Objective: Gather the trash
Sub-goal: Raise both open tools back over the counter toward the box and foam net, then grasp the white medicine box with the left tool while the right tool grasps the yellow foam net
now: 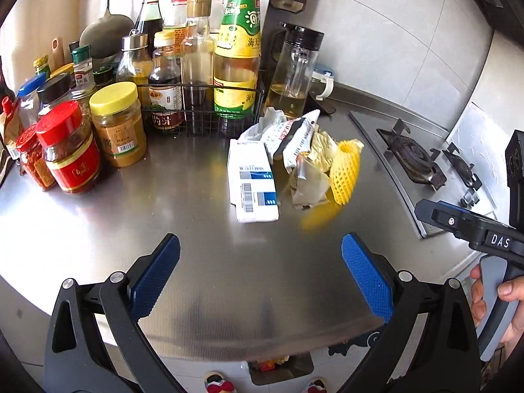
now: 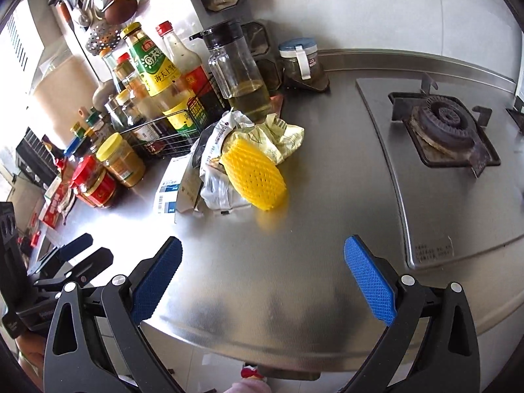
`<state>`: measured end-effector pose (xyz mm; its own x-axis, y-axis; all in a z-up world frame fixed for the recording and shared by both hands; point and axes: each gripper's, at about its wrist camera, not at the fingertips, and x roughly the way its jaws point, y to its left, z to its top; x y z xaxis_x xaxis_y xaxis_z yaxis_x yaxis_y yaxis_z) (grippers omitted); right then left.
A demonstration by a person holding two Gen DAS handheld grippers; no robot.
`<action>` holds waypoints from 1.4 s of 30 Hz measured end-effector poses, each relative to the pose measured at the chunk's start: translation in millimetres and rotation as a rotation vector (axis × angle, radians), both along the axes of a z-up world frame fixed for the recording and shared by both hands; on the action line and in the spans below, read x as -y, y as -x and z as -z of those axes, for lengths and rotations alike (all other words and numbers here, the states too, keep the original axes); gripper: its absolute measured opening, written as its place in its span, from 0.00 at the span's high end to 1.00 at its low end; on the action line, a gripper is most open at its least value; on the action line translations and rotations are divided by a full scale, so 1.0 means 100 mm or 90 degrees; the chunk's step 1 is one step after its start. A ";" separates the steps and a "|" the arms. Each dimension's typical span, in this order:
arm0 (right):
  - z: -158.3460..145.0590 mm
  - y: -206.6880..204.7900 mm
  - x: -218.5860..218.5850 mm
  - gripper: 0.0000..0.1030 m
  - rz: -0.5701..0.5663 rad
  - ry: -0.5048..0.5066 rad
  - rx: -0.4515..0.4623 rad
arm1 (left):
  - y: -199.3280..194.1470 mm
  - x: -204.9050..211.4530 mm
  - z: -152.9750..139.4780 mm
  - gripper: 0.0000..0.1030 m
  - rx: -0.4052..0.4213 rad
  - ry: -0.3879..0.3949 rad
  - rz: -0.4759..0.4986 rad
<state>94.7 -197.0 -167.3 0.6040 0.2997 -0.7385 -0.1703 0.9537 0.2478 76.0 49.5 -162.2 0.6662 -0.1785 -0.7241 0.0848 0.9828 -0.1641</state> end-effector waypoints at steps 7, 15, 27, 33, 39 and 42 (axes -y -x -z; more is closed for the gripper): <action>0.08 -0.49 -0.22 0.22 -0.026 0.042 0.025 | -0.67 -0.03 0.17 0.09 -0.023 -0.013 -0.023; 0.23 -0.76 -0.42 0.34 -0.050 0.056 0.007 | -1.13 0.00 0.37 0.16 -0.060 -0.023 -0.028; 0.38 -0.83 -0.46 0.85 -0.073 0.059 -0.026 | -1.38 0.01 0.65 0.44 -0.115 -0.018 0.001; 0.21 -0.66 -0.33 0.87 -0.061 0.053 0.007 | -1.21 -0.02 0.55 0.59 -0.091 -0.023 0.003; 0.00 -0.37 -0.19 0.87 -0.061 0.039 0.028 | -0.83 -0.04 0.21 0.59 -0.044 -0.027 0.000; -0.07 -0.15 -0.13 0.87 -0.063 0.038 0.034 | -0.57 0.02 0.07 0.59 -0.026 -0.026 0.005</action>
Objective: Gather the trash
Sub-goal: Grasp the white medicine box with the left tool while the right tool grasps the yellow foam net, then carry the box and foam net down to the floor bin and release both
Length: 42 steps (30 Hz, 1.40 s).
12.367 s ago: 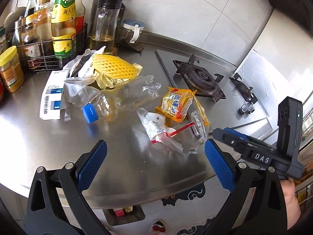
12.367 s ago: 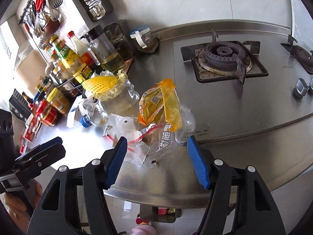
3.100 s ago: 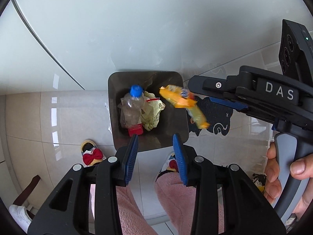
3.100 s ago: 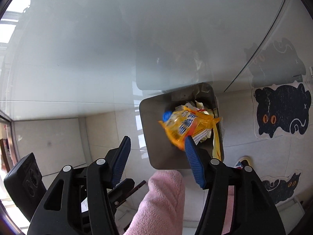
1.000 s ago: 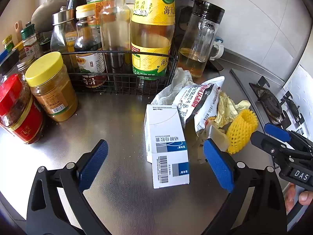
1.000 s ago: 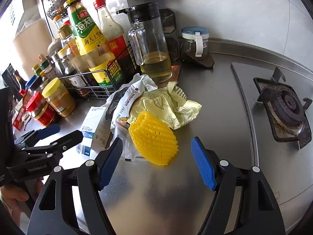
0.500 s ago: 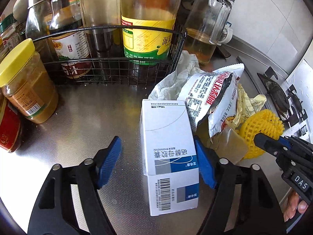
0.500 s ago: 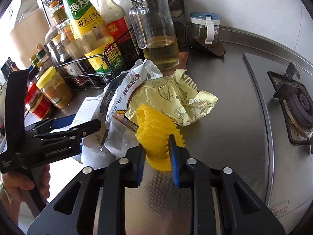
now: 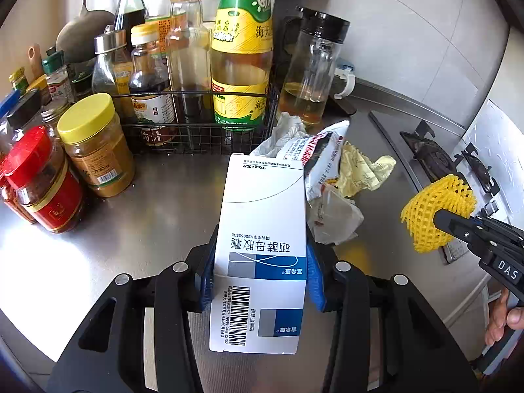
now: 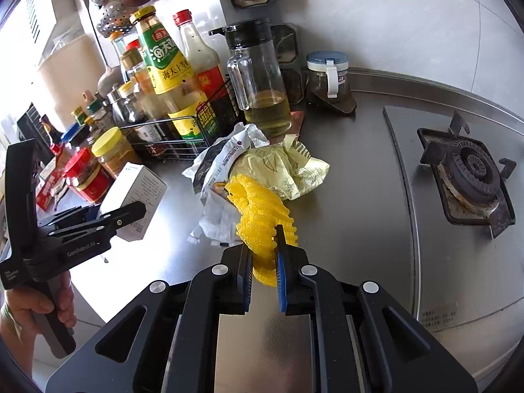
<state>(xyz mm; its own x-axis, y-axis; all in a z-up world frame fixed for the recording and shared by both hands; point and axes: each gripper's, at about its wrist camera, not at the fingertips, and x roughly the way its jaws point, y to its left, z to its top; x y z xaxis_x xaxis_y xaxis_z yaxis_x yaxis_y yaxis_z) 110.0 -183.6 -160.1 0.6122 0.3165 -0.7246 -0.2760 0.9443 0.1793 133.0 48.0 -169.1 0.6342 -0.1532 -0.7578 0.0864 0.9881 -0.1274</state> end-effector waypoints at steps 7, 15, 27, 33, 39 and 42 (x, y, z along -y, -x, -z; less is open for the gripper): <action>-0.10 0.65 0.12 0.87 -0.010 0.000 0.005 | 0.78 0.22 -0.17 0.59 0.007 0.005 0.026; 0.12 1.48 0.28 0.87 -0.047 -0.022 -0.040 | 1.72 0.49 -0.03 0.59 -0.015 0.000 0.085; 1.45 1.87 0.33 0.87 -0.041 -0.009 -0.224 | 2.27 0.64 1.23 0.59 -0.177 0.034 0.088; 2.19 1.73 0.29 0.87 0.003 -0.024 -0.264 | 2.15 0.66 2.01 0.59 -0.238 0.048 0.071; 2.90 1.56 0.22 0.87 0.038 -0.032 -0.332 | 2.01 0.74 2.73 0.59 -0.291 0.042 0.057; 3.20 1.49 0.23 0.87 0.054 -0.035 -0.362 | 1.96 0.77 3.06 0.59 -0.313 0.035 0.049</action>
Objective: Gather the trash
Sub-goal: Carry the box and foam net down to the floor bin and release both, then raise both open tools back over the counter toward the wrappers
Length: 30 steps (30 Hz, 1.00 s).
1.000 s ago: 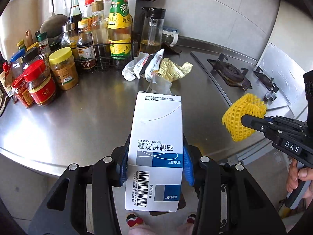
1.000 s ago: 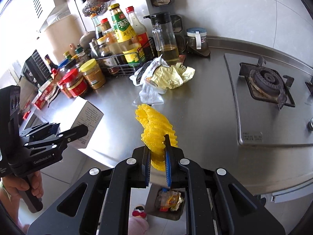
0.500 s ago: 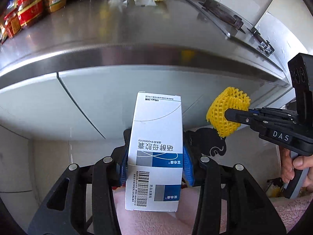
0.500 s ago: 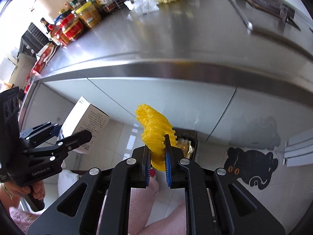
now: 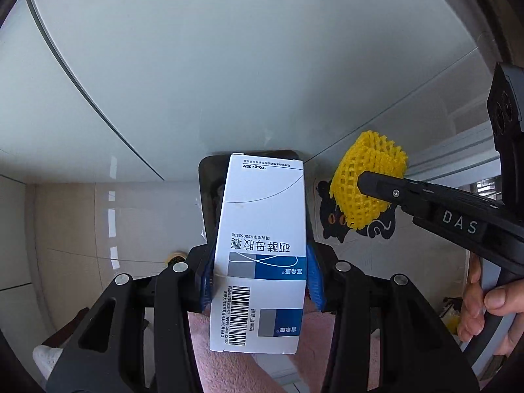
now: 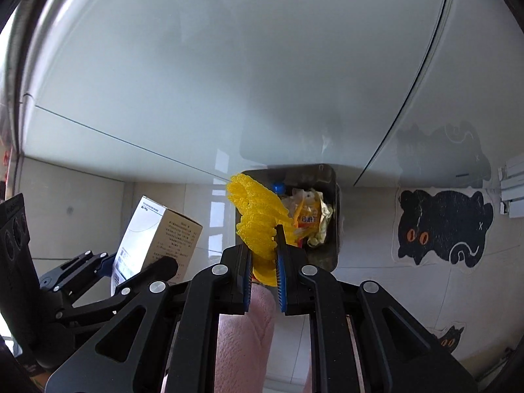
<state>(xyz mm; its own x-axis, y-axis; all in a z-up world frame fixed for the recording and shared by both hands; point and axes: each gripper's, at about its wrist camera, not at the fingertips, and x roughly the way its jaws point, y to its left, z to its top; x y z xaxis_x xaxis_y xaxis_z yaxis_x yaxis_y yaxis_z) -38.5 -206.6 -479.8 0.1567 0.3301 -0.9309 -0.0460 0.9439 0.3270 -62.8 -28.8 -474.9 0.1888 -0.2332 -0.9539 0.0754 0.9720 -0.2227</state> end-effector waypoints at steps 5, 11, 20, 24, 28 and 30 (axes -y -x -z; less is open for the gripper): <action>0.32 -0.13 -0.01 0.87 0.028 -0.016 -0.029 | -0.10 0.02 0.46 0.59 -0.035 0.017 0.000; 0.48 -0.25 -0.04 0.84 0.055 -0.029 -0.042 | -0.22 0.00 0.71 0.58 -0.049 0.023 0.007; 0.52 -0.36 0.05 0.32 0.108 -0.043 -0.052 | -0.27 0.06 0.66 0.43 -0.050 0.023 0.016; 0.46 -0.39 0.03 0.29 0.107 -0.040 -0.052 | -0.26 0.01 0.60 0.38 -0.045 0.018 0.017; 0.31 -0.40 0.05 0.27 0.100 -0.034 -0.046 | -0.23 -0.03 0.45 0.37 -0.036 0.017 0.009; 0.21 -0.39 0.09 0.25 0.099 -0.033 -0.042 | -0.24 -0.06 0.33 0.37 -0.028 0.016 0.004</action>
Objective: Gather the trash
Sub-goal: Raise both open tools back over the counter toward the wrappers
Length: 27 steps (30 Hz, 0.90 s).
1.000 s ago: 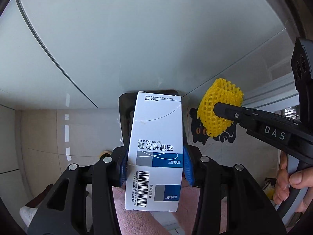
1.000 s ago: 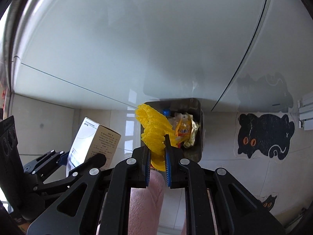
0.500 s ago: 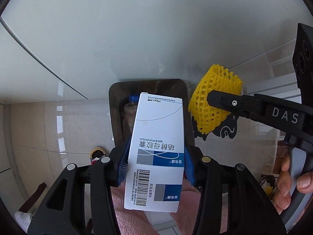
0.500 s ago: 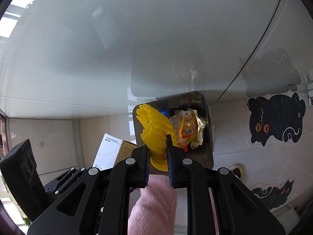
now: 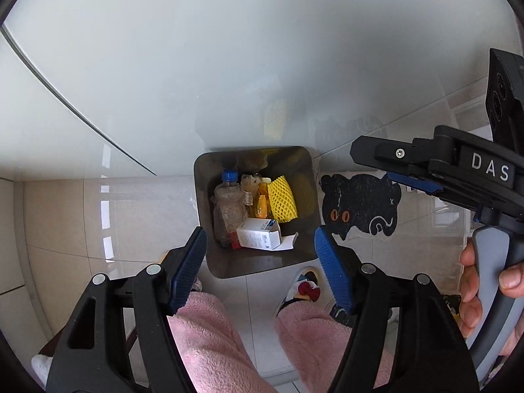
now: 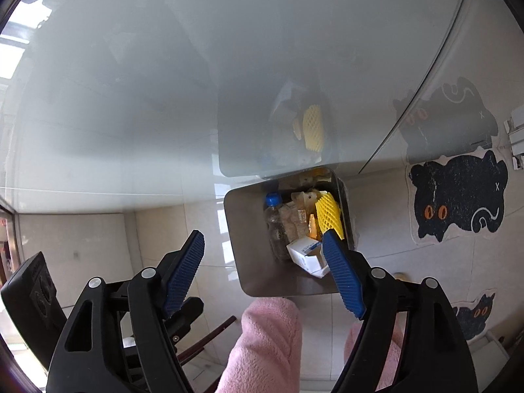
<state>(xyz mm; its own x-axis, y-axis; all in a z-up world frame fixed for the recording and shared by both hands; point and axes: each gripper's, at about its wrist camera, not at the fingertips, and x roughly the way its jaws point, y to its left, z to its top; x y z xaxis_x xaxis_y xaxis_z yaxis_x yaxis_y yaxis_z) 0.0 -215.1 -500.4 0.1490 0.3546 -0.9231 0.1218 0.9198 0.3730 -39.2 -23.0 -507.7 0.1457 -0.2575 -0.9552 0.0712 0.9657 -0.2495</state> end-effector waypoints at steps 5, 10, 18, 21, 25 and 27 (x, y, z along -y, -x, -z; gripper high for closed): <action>-0.47 0.11 0.04 0.21 -0.030 0.011 0.043 | 0.07 -0.07 -0.45 0.34 0.040 -0.005 -0.004; -1.11 0.25 0.06 0.19 -0.069 0.016 0.104 | 0.12 -0.18 -0.97 0.32 0.081 -0.005 -0.015; -1.94 0.38 0.16 0.15 -0.098 0.017 0.176 | 0.18 -0.28 -1.87 0.18 0.166 0.000 -0.027; -2.23 0.40 0.19 0.11 -0.097 0.023 0.206 | 0.17 -0.29 -2.12 0.12 0.200 -0.011 -0.019; -2.55 0.35 0.26 0.06 -0.082 0.013 0.249 | 0.09 -0.32 -2.40 0.09 0.227 -0.002 -0.015; -2.70 0.29 0.27 0.06 -0.076 0.007 0.271 | 0.04 -0.31 -2.54 0.08 0.245 0.005 -0.014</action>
